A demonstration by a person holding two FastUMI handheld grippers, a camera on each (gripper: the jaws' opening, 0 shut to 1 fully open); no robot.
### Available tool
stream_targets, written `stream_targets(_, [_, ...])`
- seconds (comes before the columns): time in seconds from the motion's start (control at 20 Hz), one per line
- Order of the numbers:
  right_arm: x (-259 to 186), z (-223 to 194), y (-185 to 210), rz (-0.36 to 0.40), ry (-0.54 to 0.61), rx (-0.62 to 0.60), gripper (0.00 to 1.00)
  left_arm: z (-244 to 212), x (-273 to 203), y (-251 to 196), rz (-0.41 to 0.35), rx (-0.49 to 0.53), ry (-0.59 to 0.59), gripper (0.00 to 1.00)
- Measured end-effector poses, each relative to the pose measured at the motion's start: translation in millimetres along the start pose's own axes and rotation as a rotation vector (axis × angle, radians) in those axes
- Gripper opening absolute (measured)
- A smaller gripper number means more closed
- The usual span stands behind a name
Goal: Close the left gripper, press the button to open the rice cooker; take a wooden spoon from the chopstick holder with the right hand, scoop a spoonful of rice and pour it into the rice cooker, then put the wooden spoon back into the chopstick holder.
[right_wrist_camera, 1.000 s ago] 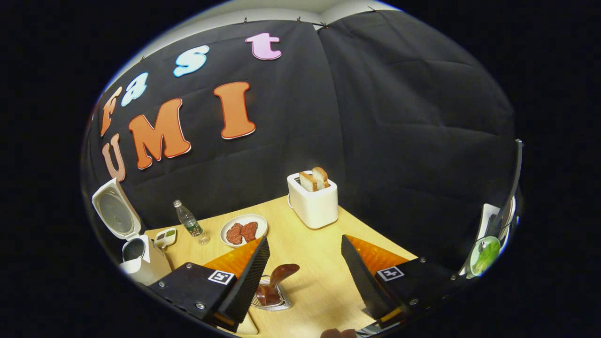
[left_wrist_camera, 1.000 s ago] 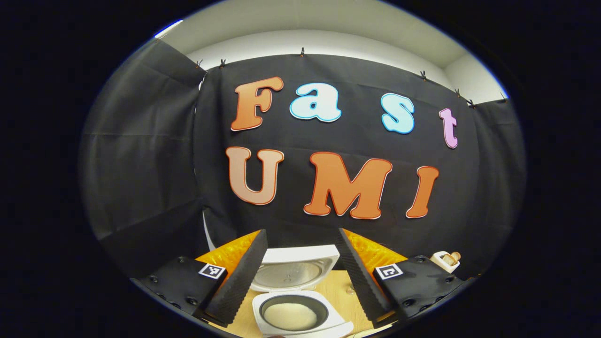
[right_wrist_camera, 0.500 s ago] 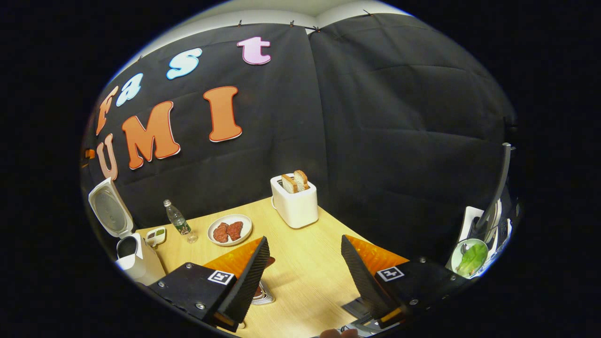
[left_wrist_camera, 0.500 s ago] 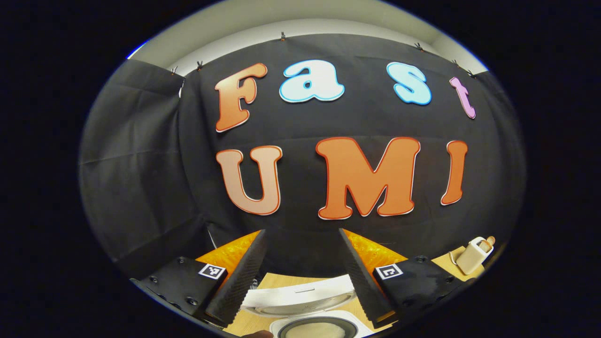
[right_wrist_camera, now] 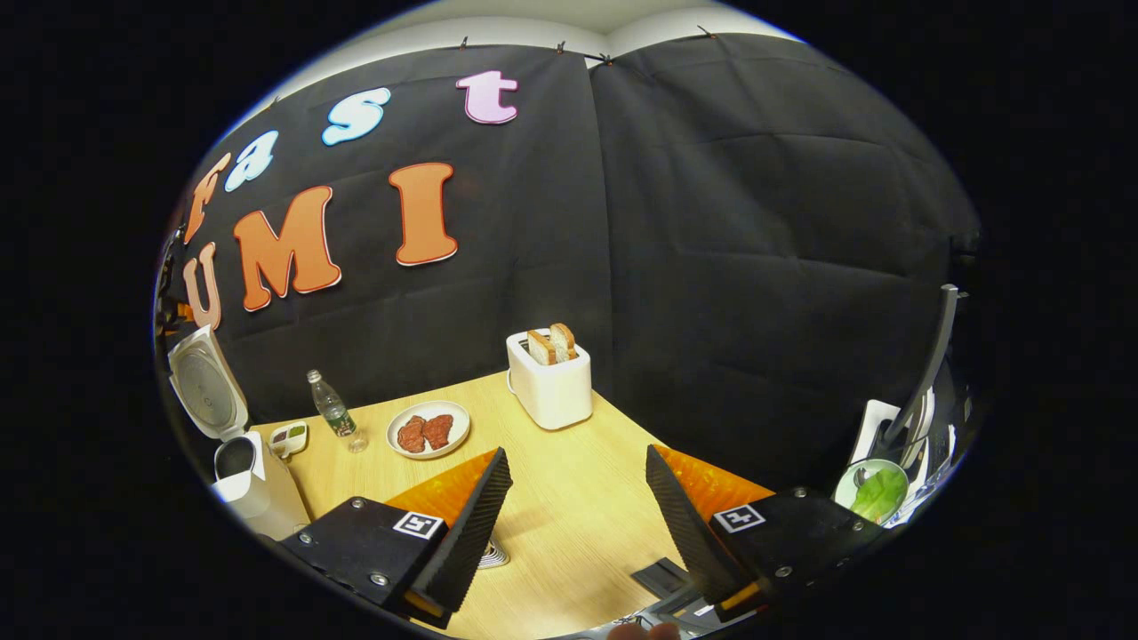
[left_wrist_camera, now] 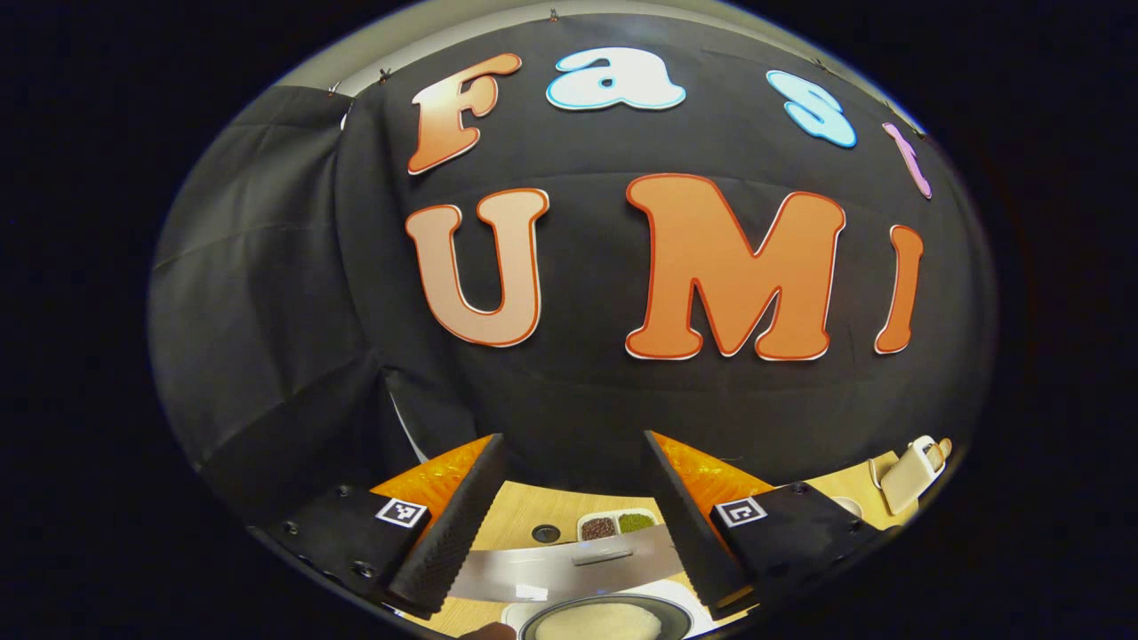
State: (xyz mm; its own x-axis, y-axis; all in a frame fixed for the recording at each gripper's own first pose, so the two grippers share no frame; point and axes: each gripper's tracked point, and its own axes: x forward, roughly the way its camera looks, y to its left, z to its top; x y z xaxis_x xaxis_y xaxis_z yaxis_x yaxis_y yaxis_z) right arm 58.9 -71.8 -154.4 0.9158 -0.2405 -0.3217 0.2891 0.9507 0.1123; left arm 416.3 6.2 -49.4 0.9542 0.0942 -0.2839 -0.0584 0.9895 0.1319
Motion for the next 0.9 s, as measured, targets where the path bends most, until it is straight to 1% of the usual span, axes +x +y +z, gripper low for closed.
stream_targets(0.1, [-3.7, 4.3, 0.0, -0.001, -0.01, 0.013, 0.95, -10.6, 4.1, 5.3, 0.014, -0.018, 0.026, 1.0])
stream_targets(0.25, [-7.0, 4.0, -1.1, 0.001, -0.012, 0.025, 0.95, -28.6, 6.8, 8.9, 0.01, -0.078, 0.074, 1.0])
stream_targets(0.3, [-7.9, 2.2, -0.5, 0.005, -0.009, 0.023, 0.95, -26.8, 6.1, 10.8, 0.016, -0.084, 0.055, 1.0])
stream_targets(0.45, [-11.0, 4.6, -2.5, 0.006, -0.011, 0.017, 0.95, -29.2, -1.3, 8.4, 0.01, -0.08, 0.05, 1.0])
stream_targets(0.6, [-12.4, 8.4, -0.7, 0.022, -0.016, 0.016, 0.95, -34.8, -15.4, 3.8, 0.001, -0.077, 0.052, 1.0])
stream_targets(0.8, [-10.7, 8.0, 1.6, 0.059, -0.015, 0.023, 0.95, -53.4, -50.2, -4.8, -0.022, -0.083, 0.062, 1.0])
stream_targets(0.9, [-7.3, 4.0, 5.4, 0.086, 0.002, 0.033, 0.95, -64.0, -65.8, -9.8, -0.033, -0.055, 0.051, 1.0])
